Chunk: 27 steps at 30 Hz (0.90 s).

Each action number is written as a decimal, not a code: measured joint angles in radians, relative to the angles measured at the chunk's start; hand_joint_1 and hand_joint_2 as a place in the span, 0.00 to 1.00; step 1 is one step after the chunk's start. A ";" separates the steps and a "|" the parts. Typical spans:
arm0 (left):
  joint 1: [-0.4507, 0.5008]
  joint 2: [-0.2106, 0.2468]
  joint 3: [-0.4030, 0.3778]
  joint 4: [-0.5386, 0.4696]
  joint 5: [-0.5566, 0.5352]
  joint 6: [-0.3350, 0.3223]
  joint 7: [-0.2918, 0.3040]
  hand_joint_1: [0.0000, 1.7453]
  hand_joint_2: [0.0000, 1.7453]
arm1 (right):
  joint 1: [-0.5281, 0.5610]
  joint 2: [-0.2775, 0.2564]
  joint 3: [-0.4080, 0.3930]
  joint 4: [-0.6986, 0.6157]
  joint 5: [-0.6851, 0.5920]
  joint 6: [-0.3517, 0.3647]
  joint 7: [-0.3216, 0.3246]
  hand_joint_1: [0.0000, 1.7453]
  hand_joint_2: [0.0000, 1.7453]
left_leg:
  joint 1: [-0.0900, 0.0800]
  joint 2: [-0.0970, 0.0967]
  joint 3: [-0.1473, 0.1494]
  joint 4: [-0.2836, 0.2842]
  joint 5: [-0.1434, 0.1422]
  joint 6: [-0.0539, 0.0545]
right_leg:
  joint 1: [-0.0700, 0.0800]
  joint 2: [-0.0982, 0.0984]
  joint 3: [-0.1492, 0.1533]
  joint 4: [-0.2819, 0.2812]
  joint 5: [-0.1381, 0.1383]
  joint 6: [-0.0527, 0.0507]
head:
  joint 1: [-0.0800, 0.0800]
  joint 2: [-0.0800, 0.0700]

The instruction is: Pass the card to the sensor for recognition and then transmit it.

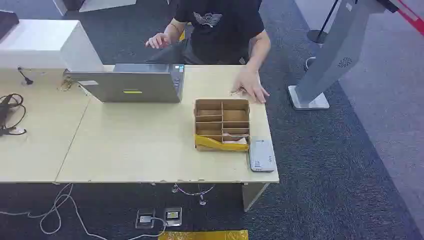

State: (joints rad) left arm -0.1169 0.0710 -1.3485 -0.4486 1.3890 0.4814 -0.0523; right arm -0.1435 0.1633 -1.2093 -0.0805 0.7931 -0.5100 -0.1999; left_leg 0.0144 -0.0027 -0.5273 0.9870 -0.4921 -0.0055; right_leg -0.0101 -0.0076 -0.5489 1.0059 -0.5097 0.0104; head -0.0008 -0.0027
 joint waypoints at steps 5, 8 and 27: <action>0.000 0.000 0.000 0.000 0.000 0.000 0.000 0.00 0.00 | 0.000 0.000 -0.009 0.000 0.003 0.000 -0.001 0.00 0.00 | 0.000 0.000 0.000 0.000 0.000 0.000 | 0.000 0.000 0.000 0.000 0.000 0.000 | 0.000 0.000; 0.000 0.000 0.000 0.000 0.000 0.000 0.001 0.00 0.00 | 0.000 0.000 -0.011 0.000 0.004 0.000 -0.001 0.00 0.00 | 0.000 0.000 0.000 0.000 0.000 0.000 | 0.000 0.000 0.000 0.000 0.000 0.000 | 0.000 0.000; 0.000 0.000 0.000 0.000 0.002 0.001 0.001 0.00 0.00 | -0.002 -0.002 -0.024 0.001 0.024 -0.007 0.001 0.00 0.00 | 0.000 0.000 0.000 0.000 0.000 0.000 | 0.000 0.000 0.000 0.000 0.000 0.000 | 0.000 0.000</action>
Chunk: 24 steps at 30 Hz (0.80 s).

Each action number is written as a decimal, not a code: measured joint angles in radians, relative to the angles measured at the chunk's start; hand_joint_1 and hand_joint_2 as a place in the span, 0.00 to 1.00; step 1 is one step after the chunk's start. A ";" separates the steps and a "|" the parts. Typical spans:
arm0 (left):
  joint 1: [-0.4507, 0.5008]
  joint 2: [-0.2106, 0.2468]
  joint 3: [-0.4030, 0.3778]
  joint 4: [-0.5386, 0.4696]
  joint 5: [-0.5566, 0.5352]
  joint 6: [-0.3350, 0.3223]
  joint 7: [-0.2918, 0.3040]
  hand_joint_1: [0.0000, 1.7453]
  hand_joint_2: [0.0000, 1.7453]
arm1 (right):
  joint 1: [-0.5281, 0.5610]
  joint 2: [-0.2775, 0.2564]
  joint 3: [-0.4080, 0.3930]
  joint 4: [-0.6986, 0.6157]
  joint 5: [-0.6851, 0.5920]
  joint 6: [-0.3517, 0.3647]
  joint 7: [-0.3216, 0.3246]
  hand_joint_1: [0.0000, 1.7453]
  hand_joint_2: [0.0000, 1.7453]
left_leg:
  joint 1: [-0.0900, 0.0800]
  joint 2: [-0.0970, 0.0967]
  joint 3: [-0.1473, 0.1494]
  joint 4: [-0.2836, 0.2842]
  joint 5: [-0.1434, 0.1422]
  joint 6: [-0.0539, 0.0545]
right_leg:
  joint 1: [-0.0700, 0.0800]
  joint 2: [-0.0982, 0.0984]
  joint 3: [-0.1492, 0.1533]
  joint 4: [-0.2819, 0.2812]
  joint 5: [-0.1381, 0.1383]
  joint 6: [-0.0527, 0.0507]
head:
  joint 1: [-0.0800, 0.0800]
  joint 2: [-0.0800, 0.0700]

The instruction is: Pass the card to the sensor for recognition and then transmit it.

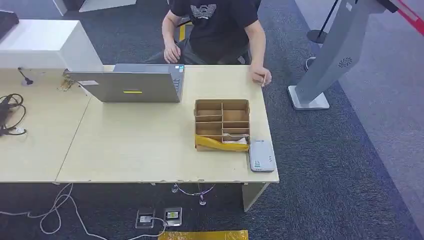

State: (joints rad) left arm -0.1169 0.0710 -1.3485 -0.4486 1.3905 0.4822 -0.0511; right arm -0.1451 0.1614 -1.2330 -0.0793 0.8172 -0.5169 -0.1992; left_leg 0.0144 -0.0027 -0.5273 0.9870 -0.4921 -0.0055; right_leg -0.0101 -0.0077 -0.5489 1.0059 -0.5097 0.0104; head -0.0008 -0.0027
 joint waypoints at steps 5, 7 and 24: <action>0.000 0.000 0.000 0.002 0.005 -0.002 0.000 0.00 0.00 | -0.002 -0.042 -0.019 0.000 0.032 -0.007 -0.068 0.00 0.00 | -0.001 0.000 0.000 0.000 0.000 0.000 | -0.001 0.000 0.000 0.000 0.000 0.000 | 0.000 0.000; 0.000 0.000 0.000 0.007 0.007 -0.008 0.000 0.00 0.00 | -0.005 -0.080 -0.033 0.000 0.036 -0.009 -0.097 0.00 0.00 | -0.002 0.000 0.000 0.000 0.000 0.000 | -0.002 0.000 0.000 0.000 0.000 0.000 | 0.000 0.000; -0.002 -0.004 0.000 0.034 0.006 -0.040 -0.004 0.00 0.00 | -0.087 -0.449 -0.182 0.019 0.018 -0.002 -0.309 0.00 0.00 | -0.006 0.001 0.000 0.000 -0.001 0.002 | -0.006 0.000 0.000 0.000 0.001 0.002 | 0.000 0.000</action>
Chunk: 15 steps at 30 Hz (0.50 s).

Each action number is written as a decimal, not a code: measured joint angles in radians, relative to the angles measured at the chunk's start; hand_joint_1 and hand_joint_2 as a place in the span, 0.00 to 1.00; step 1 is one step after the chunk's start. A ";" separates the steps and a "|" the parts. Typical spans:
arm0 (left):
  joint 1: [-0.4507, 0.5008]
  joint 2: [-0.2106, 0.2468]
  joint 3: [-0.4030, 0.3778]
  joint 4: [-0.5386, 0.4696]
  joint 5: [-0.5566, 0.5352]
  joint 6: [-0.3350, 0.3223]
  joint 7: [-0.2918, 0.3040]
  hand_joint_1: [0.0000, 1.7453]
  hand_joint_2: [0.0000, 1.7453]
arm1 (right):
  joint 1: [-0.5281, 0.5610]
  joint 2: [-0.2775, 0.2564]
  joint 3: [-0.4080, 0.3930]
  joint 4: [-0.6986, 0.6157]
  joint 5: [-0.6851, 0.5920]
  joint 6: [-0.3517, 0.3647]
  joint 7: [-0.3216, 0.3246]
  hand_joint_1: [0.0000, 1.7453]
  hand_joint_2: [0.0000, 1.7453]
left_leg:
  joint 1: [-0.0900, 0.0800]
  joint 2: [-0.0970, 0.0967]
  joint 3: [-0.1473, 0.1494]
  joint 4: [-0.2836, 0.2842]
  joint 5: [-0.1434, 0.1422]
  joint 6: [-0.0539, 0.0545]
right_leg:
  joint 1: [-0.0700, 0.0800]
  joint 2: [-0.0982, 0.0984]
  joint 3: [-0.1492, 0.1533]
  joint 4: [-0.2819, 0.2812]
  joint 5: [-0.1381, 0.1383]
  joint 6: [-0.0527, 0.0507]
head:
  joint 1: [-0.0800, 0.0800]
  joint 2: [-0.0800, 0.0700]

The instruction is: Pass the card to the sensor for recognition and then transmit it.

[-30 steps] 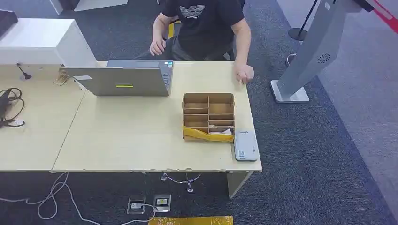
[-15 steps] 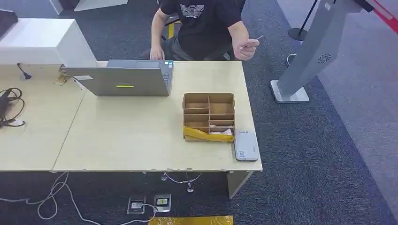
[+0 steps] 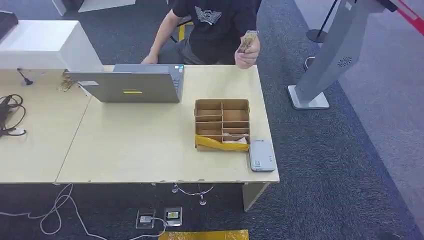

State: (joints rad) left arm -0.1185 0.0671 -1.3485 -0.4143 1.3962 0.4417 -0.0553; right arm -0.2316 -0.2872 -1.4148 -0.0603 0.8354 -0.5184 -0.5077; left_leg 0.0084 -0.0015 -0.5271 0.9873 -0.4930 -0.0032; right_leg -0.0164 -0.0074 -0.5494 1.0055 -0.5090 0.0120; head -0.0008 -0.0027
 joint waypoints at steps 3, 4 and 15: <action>0.000 0.000 0.000 0.000 -0.003 0.005 0.000 0.00 0.00 | -0.049 -0.065 -0.028 0.001 0.010 -0.008 -0.072 0.00 0.00 | -0.001 0.001 0.000 0.000 0.000 0.000 | -0.002 0.001 -0.001 0.000 0.001 0.002 | -0.001 0.000; -0.001 0.000 0.000 0.000 -0.005 0.007 0.000 0.00 0.00 | -0.066 -0.086 -0.037 0.002 -0.003 -0.007 -0.102 0.00 0.00 | -0.002 0.001 0.000 0.000 0.001 0.001 | -0.002 0.002 0.000 0.000 0.002 0.002 | -0.001 0.000; -0.004 0.002 0.000 0.001 -0.019 0.003 0.000 0.00 0.00 | -0.464 -0.279 -0.054 0.001 0.237 0.058 -0.164 0.00 0.00 | -0.005 0.003 -0.002 0.000 0.003 0.005 | -0.005 0.004 -0.004 0.002 0.004 0.005 | -0.001 0.000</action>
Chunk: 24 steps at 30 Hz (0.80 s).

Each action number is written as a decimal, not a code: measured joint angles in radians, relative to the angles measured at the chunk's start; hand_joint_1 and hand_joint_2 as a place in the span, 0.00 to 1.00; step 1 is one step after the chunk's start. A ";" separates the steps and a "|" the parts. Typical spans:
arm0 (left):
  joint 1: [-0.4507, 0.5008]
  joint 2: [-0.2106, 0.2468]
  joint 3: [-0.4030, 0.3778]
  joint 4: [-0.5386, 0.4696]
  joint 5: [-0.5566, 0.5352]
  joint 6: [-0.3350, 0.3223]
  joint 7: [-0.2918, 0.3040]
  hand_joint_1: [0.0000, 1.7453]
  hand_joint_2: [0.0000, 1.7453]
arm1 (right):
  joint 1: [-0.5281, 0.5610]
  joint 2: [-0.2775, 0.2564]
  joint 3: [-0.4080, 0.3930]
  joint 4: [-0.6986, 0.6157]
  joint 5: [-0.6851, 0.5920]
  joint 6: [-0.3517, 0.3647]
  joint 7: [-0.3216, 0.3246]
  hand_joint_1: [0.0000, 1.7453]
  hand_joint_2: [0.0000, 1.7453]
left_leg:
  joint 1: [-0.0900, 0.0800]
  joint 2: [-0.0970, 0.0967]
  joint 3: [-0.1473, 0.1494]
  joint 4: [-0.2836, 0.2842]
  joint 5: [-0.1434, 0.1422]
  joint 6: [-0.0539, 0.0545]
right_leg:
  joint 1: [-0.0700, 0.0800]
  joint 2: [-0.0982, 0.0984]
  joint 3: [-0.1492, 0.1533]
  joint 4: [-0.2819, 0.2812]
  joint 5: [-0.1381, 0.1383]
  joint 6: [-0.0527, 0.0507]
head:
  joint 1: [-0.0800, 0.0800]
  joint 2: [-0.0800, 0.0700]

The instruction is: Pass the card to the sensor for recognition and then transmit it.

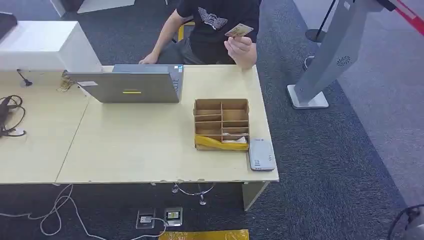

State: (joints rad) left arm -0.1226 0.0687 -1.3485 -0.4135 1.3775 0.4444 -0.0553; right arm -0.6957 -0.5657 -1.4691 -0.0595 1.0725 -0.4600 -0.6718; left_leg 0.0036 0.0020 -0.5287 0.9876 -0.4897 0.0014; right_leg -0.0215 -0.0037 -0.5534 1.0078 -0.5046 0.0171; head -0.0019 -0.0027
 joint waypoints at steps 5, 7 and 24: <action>-0.001 0.000 0.000 0.000 -0.010 -0.010 -0.002 0.00 0.00 | -0.169 0.014 0.011 0.013 0.290 0.033 0.000 0.00 1.00 | 0.001 -0.002 -0.002 0.000 0.002 0.000 | 0.002 -0.002 0.000 0.001 0.000 0.000 | 0.000 0.000; -0.003 0.000 0.000 0.000 -0.013 -0.014 -0.011 0.00 0.00 | -0.221 0.029 0.014 0.018 0.386 0.060 0.000 0.00 1.00 | 0.001 -0.006 -0.004 0.000 0.003 0.001 | 0.002 -0.007 0.001 0.001 0.000 0.000 | 0.000 0.000; -0.005 0.015 0.000 0.003 -0.040 -0.040 -0.021 0.00 0.00 | -0.428 0.340 0.278 0.047 0.450 0.112 0.098 0.00 1.00 | 0.003 -0.014 -0.008 0.000 0.006 -0.001 | 0.003 -0.013 -0.002 0.003 0.000 0.000 | 0.001 0.000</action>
State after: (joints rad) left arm -0.1277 0.0839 -1.3489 -0.4108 1.3378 0.4040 -0.0759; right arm -1.1236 -0.2262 -1.1909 -0.0126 1.5221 -0.3483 -0.5737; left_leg 0.0061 -0.0115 -0.5362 0.9876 -0.4842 0.0003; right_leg -0.0186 -0.0166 -0.5550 1.0108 -0.5044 0.0167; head -0.0011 -0.0027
